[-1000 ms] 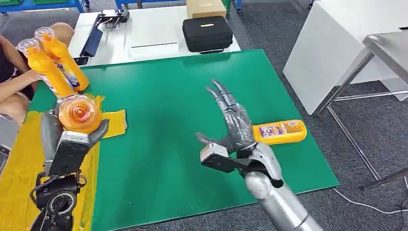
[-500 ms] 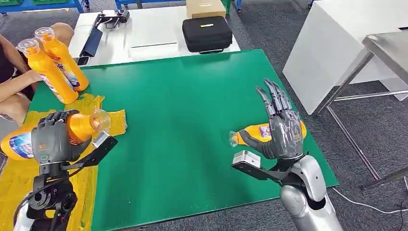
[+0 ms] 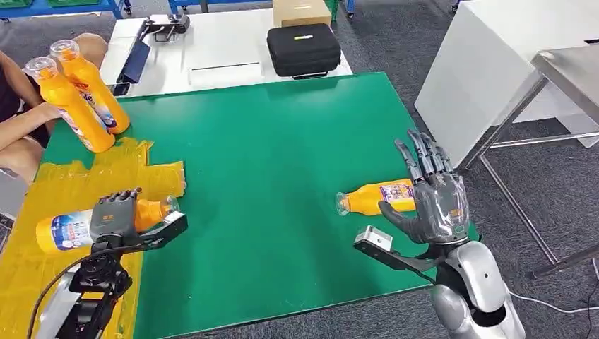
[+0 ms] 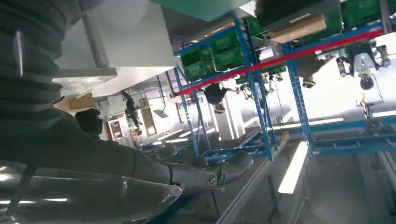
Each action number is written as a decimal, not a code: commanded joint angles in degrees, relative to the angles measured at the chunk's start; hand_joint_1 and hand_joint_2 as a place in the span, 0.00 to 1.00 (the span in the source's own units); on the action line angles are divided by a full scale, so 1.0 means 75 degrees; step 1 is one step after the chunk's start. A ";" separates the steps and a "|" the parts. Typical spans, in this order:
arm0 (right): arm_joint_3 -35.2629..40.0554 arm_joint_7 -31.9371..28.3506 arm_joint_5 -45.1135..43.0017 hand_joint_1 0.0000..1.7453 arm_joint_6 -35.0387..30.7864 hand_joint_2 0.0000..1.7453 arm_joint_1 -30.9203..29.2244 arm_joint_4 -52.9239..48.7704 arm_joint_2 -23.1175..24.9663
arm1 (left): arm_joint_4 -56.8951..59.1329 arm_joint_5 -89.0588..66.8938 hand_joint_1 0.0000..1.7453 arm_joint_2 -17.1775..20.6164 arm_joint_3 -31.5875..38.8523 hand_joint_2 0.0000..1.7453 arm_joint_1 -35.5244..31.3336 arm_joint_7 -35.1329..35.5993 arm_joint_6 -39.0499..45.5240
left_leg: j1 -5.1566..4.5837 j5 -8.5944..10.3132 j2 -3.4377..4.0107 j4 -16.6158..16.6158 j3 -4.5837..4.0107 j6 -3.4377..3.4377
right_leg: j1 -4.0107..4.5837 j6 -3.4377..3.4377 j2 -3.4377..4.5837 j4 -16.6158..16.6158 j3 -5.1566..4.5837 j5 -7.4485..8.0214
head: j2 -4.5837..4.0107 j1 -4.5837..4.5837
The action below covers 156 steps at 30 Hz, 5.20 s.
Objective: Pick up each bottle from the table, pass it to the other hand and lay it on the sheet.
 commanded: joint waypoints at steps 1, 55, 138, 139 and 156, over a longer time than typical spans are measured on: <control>-0.0189 0.0207 0.0140 0.00 0.0511 1.00 0.0124 0.0102 -0.0308 | 0.2301 0.0037 0.00 -0.0345 -0.0142 1.00 -0.0871 -0.0115 0.0281 | 0.0006 -0.0006 -0.0018 -0.0006 0.0023 -0.0012 | 0.0004 -0.0014 0.0000 -0.0011 0.0033 -0.0011 | 0.0000 0.0000; -0.0866 -0.0113 -0.0405 0.00 0.3218 1.00 -0.1504 0.3265 -0.1317 | -0.5311 0.8853 0.00 -0.0709 -0.0225 1.00 0.1643 -0.3606 -0.0830 | 0.0013 -0.0023 0.0002 0.0000 0.0043 -0.0017 | 0.0011 -0.0021 0.0031 -0.0020 0.0064 -0.0011 | 0.0000 -0.0003; 0.3007 -0.0788 -0.1220 0.88 0.3788 1.00 -0.5113 1.0635 -0.1082 | -0.4120 1.0472 0.00 -0.0760 -0.0955 1.00 0.0954 -0.2799 -0.0900 | 0.0014 0.0000 -0.0011 -0.0012 0.0082 -0.0016 | 0.0014 -0.0017 0.0006 -0.0028 0.0095 0.0003 | 0.0000 0.0003; 0.3007 -0.0788 -0.1220 0.88 0.3788 1.00 -0.5113 1.0635 -0.1082 | -0.4120 1.0472 0.00 -0.0760 -0.0955 1.00 0.0954 -0.2799 -0.0900 | 0.0011 0.0000 -0.0011 -0.0008 0.0078 -0.0013 | 0.0011 -0.0014 0.0003 -0.0022 0.0088 0.0002 | 0.0000 0.0000; 0.0332 -0.1617 -0.5283 1.00 0.0025 1.00 -0.2960 0.5567 0.0894 | -0.4912 1.0323 0.00 -0.0443 -0.0746 1.00 0.1593 -0.2769 -0.0701 | 0.0014 -0.0020 0.0036 -0.0002 0.0055 -0.0027 | 0.0015 -0.0025 0.0059 0.0002 0.0058 -0.0008 | 0.0000 0.0000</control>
